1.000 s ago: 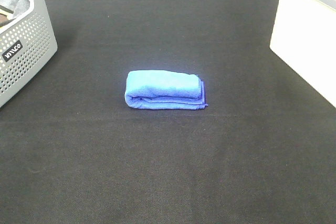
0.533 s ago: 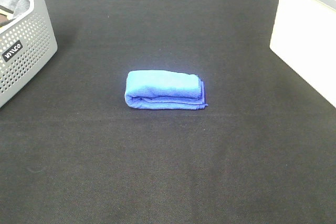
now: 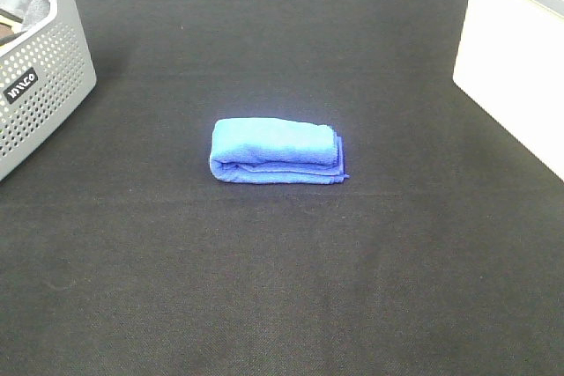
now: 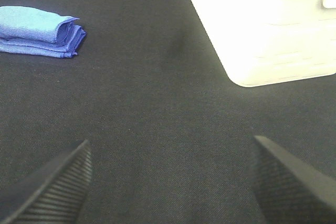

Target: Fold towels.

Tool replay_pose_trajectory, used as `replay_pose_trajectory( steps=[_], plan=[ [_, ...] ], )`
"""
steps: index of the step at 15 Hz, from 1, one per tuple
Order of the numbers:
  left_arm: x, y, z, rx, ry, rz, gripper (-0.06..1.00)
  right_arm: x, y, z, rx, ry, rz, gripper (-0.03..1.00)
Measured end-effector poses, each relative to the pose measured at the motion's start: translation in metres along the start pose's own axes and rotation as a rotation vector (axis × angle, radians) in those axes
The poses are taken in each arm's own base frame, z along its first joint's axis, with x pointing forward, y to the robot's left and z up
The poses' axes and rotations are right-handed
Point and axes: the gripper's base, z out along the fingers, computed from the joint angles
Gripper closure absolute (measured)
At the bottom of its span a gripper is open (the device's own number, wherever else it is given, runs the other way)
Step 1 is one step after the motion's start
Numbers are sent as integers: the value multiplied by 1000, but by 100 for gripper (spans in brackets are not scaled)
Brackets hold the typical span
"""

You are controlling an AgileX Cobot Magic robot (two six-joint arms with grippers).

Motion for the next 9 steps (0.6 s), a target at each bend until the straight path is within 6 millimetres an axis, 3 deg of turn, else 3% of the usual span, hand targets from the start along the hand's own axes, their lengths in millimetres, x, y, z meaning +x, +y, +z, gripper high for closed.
replay_pose_trajectory(
  steps=[9],
  plan=[
    [0, 0, 0, 0, 0, 0, 21, 0, 0, 0, 0, 0, 0, 19]
  ],
)
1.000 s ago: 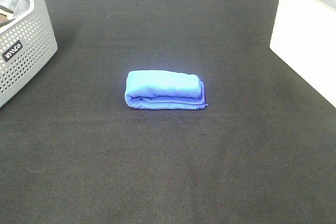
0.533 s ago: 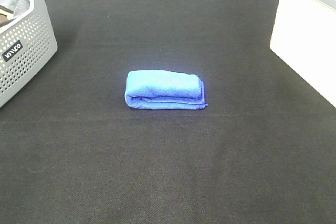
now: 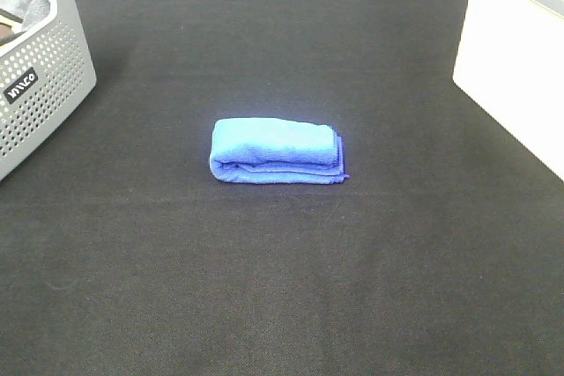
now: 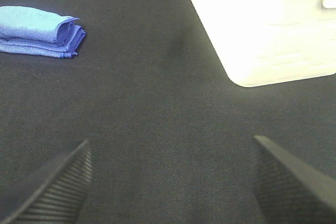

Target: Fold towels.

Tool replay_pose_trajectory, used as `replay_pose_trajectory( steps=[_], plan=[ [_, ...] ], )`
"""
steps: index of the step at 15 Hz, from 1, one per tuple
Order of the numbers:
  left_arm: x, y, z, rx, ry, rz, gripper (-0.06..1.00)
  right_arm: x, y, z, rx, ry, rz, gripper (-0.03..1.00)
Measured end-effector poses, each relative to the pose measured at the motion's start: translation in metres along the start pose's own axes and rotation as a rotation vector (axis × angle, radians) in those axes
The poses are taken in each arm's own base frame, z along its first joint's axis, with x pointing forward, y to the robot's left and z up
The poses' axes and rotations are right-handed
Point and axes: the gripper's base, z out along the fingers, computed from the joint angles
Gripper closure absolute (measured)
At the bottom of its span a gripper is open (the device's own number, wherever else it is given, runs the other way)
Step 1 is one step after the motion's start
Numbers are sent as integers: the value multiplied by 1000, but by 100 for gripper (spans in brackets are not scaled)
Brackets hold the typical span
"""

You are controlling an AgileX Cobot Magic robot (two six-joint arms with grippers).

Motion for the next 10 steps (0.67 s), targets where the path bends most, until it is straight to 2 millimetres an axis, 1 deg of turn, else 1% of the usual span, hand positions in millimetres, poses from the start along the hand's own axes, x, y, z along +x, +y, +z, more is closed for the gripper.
replay_pose_trajectory(
  steps=[10],
  plan=[
    [0, 0, 0, 0, 0, 0, 21, 0, 0, 0, 0, 0, 0, 19]
  ],
)
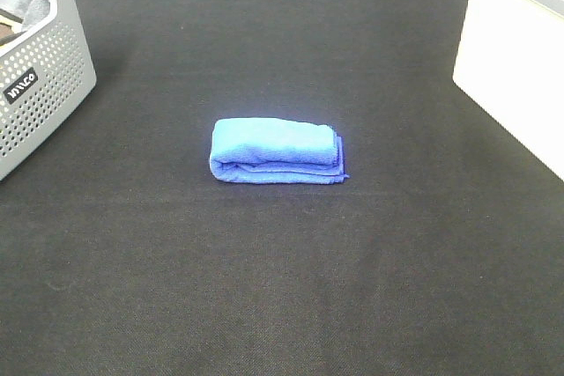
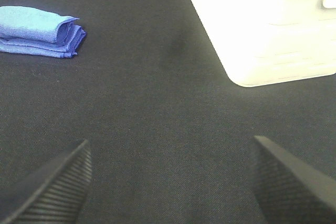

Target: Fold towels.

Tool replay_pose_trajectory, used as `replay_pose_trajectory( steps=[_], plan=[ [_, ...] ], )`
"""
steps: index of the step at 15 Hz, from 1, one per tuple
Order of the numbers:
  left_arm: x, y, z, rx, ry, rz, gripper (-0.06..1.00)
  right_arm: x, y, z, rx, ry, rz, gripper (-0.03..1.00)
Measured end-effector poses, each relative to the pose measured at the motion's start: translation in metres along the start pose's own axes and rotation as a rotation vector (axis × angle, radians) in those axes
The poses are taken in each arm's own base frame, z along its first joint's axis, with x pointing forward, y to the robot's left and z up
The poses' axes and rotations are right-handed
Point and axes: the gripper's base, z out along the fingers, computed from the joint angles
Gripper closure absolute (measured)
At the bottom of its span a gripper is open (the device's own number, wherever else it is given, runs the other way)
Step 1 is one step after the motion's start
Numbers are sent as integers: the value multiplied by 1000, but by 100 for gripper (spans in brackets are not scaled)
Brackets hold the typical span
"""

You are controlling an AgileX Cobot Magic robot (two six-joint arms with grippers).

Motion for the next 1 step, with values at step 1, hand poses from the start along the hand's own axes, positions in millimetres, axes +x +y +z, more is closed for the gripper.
replay_pose_trajectory(
  steps=[1],
  plan=[
    [0, 0, 0, 0, 0, 0, 21, 0, 0, 0, 0, 0, 0, 19]
  ],
)
